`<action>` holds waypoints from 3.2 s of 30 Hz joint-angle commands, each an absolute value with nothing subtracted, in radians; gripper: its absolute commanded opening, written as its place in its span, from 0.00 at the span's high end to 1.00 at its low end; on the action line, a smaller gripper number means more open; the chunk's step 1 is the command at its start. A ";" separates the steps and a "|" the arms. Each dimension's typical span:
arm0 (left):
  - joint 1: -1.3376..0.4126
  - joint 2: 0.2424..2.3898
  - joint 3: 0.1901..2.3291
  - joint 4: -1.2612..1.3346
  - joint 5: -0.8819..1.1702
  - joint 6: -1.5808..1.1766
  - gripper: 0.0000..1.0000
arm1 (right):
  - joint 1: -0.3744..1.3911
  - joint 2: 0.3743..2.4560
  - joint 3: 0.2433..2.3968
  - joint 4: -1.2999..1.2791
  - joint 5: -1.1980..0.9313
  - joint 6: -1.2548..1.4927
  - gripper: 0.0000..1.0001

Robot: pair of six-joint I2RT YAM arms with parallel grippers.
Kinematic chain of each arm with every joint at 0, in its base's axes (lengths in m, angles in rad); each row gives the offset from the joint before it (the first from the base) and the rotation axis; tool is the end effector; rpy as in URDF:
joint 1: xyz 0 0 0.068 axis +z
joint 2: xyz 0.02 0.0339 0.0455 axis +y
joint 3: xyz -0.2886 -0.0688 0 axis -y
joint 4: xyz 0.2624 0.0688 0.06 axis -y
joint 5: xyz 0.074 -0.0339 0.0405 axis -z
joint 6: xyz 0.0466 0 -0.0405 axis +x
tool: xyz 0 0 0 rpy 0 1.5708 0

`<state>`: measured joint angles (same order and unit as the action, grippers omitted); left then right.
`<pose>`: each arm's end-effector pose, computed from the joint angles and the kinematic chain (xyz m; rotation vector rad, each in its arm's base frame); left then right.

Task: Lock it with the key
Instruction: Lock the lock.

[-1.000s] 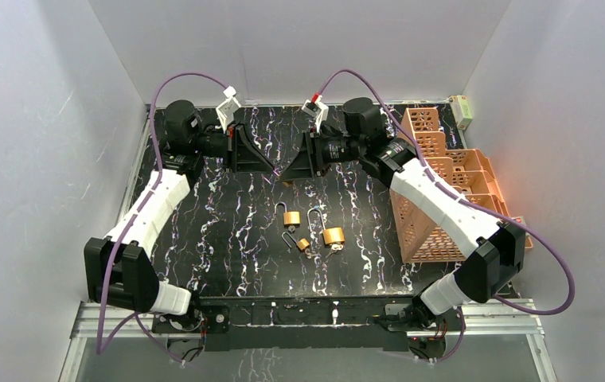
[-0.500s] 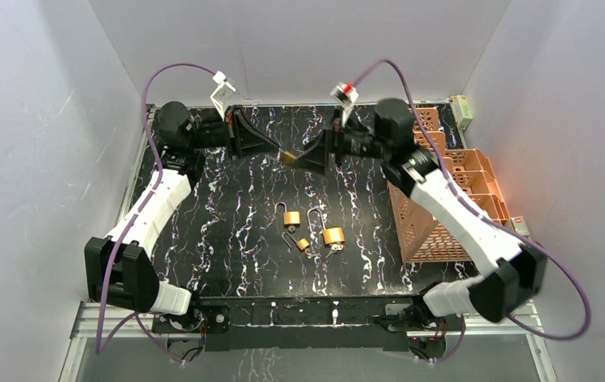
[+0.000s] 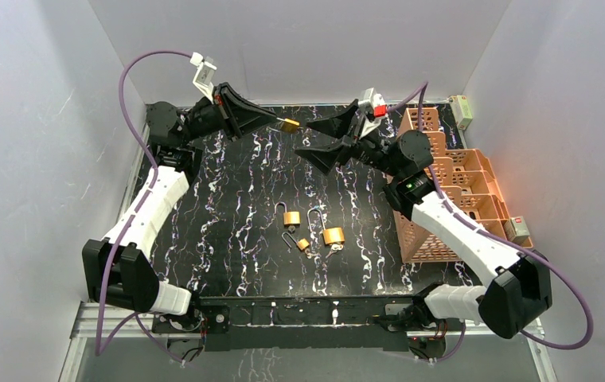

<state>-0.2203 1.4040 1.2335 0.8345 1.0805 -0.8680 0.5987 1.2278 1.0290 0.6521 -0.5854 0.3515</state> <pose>0.2998 -0.1093 0.4718 0.7569 1.1948 -1.4051 0.2279 0.1867 0.4417 -0.6932 1.0750 1.1518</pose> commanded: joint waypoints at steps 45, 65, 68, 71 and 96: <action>-0.222 1.400 1.317 0.876 1.401 -0.970 0.17 | 0.388 1.425 1.565 0.243 -1.347 0.513 1.00; -0.306 1.439 1.360 0.939 1.343 -0.966 0.44 | 0.449 1.554 1.649 0.252 -1.328 0.541 1.00; -0.311 1.446 1.365 0.944 1.333 -0.965 0.49 | 0.450 1.561 1.651 0.252 -1.330 0.539 1.00; -0.313 1.455 1.373 0.946 1.322 -0.965 0.50 | 0.450 1.569 1.653 0.249 -1.337 0.538 1.00; -0.361 1.475 1.379 0.948 1.303 -0.981 1.00 | 0.470 1.601 1.691 0.253 -1.302 0.522 1.00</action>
